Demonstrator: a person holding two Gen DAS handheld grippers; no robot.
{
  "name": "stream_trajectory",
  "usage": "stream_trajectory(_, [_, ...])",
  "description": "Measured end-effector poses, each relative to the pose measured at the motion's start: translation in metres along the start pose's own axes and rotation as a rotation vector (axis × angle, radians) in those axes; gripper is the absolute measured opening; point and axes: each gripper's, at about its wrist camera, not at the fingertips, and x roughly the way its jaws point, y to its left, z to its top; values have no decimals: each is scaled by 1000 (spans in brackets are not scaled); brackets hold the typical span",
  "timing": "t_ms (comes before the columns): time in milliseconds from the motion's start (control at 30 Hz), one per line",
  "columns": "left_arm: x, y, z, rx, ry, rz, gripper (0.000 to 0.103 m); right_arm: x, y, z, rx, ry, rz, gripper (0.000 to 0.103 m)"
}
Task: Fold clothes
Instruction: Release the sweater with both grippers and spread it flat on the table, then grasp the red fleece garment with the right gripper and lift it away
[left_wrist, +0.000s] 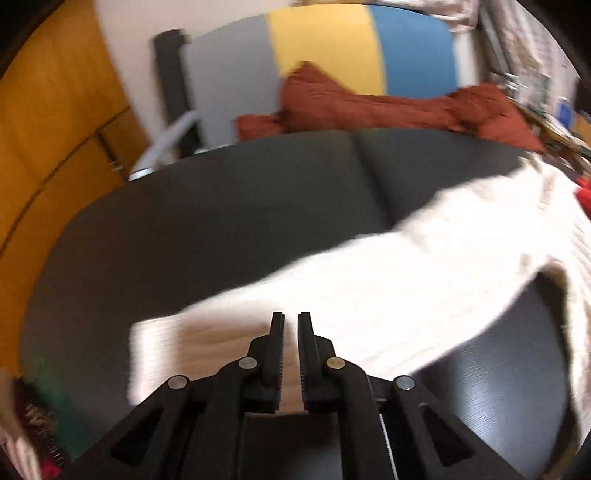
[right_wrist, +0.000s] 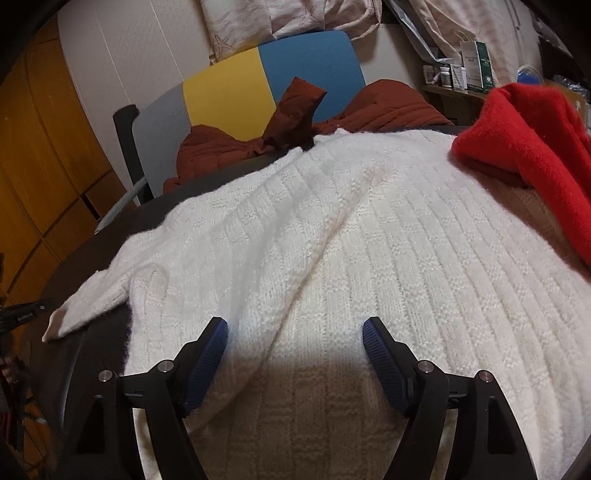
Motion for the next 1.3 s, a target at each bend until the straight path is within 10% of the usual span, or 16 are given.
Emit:
stream_trajectory(233, [29, -44, 14, 79, -8, 86, 10, -4, -5, 25, -4, 29, -118, 62])
stream_trajectory(300, [33, -36, 15, 80, 0, 134, 10, 11, -7, 23, -16, 85, -150, 35])
stream_trajectory(500, [54, 6, 7, 99, 24, 316, 11, 26, 18, 21, -95, 110, -186, 34])
stream_trajectory(900, [84, 103, 12, 16, 131, 443, 10, 72, 141, 17, -261, 158, -9, 34])
stream_trajectory(1100, [15, 91, 8, -120, -77, 392, 10, 82, 194, 5, -298, 153, 120, 38])
stream_trajectory(1300, [-30, -9, 7, -104, -195, -33, 11, 56, 181, 12, -249, 129, 221, 48])
